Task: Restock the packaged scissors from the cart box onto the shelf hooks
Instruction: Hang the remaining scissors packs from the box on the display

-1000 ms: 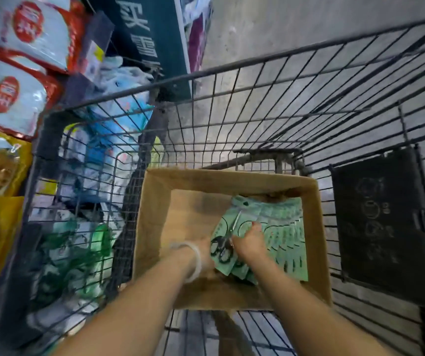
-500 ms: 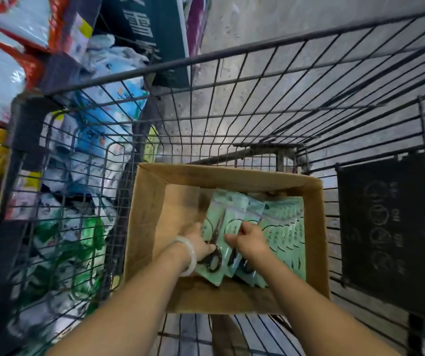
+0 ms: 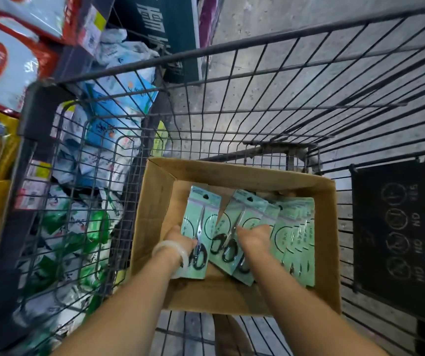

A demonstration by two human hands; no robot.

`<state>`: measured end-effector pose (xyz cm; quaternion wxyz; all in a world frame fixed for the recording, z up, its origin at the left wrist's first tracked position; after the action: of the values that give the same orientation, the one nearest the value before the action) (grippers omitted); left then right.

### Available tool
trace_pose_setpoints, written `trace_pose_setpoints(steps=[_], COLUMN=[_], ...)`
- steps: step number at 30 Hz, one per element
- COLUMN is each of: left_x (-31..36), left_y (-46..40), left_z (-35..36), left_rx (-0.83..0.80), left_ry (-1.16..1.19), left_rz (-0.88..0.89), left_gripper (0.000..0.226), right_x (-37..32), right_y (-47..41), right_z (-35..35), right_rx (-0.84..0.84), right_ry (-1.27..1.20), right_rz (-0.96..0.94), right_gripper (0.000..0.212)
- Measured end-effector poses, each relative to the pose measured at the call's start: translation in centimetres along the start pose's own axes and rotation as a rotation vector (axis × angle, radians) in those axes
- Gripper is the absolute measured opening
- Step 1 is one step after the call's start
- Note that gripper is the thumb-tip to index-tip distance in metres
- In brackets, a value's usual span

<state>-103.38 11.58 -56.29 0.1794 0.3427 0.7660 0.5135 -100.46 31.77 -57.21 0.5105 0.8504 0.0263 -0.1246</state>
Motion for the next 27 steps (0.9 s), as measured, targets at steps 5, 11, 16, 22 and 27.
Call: trace_pose_setpoints(steps=[5,11,16,22,27], left_x=[-0.4,-0.3,0.7,1.6,-0.6], left_y=[-1.0,0.3,4.0,11.0,17.7], left_z=[0.6,0.3,-2.7,-7.5,-12.8], left_rx=[0.026,-0.032,-0.025,0.047,0.193], left_ry=[-0.004,0.003,0.034,0.16,0.255], left_rz=[-0.032,0.023,0.106,0.258,0.373], left_gripper=[0.035,0.021,0.046,0.042,0.049], right_x=[-0.5,0.1,-1.2,-7.0,-10.7], right_y=[-1.2,-0.6,4.0,12.3,22.2], right_z=[0.2,-0.5,-2.1,-4.1,-4.4], right_rx=[-0.049,-0.147,-0.224,-0.33,-0.383], right_ry=[0.043,0.046,-0.064,-0.258,-0.21], right_rz=[-0.026,-0.153,-0.306,-0.531,-0.779], right_gripper=[0.074,0.025,0.034,0.009,0.016])
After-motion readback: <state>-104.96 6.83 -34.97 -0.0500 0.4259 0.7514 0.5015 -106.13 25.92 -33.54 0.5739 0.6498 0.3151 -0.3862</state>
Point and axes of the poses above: each hand's wrist, its own y-axis away from the middle knuckle, its own z-axis out of the palm, x = y × z, the point moved 7 cm from there along -y, towards the middle knuckle, and after that the axes turned 13 degrees about -y, right-handed, at the moved point
